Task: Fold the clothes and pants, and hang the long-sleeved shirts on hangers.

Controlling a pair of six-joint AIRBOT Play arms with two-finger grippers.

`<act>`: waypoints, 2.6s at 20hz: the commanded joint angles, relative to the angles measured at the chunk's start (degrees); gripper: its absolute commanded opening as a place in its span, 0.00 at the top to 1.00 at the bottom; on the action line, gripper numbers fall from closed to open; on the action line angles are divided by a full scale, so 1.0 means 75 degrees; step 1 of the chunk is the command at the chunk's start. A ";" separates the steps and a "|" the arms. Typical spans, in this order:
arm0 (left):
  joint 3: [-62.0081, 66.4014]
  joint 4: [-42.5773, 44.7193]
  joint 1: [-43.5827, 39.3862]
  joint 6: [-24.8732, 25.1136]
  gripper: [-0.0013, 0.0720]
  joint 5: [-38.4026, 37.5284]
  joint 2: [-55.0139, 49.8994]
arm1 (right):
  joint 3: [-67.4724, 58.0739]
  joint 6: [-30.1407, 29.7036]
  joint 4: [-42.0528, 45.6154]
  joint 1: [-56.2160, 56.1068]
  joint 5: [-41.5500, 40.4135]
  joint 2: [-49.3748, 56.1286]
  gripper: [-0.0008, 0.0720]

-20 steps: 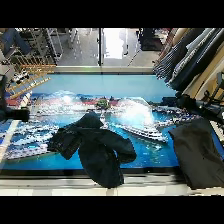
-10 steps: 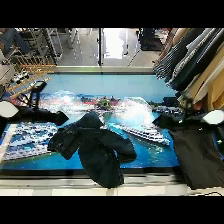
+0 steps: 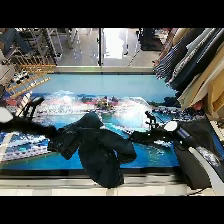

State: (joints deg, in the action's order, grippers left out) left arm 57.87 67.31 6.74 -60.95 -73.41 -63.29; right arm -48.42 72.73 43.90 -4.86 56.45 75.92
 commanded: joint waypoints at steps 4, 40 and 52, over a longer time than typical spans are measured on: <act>-0.3144 0.0280 -0.1408 0.1037 0.02 0.3086 0.1565 | -0.0082 -0.1265 -0.0551 0.0373 0.0685 0.0758 0.10; 0.4782 -0.3963 0.5240 -0.0455 0.96 0.1067 -0.2477 | -0.4613 0.0507 0.3378 0.1912 0.0108 0.0358 0.94; 0.5359 0.1035 0.5557 -0.2288 0.18 -0.0035 -0.4465 | -0.5692 0.0729 0.2774 0.2063 0.3002 0.2503 0.34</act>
State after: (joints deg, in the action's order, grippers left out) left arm 97.62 54.52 43.35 -70.57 -57.19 -97.06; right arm -95.92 81.91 67.00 8.84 65.12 97.76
